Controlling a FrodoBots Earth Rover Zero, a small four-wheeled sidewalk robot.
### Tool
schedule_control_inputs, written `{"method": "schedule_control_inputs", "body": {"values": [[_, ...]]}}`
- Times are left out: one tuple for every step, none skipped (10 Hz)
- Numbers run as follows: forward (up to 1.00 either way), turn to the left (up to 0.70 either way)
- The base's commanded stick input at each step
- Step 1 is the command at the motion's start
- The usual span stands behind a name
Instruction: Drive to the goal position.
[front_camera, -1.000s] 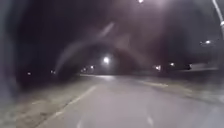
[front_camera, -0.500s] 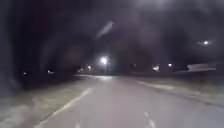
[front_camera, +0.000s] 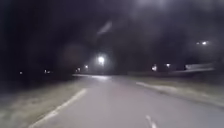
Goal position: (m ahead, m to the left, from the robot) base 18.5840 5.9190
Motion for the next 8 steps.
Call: {"method": "schedule_control_inputs", "body": {"values": [[1.00,0.00],[1.00,0.00],[1.00,0.00],[1.00,0.00],[1.00,0.00],[1.00,0.00],[1.00,0.00],[1.00,0.00]]}}
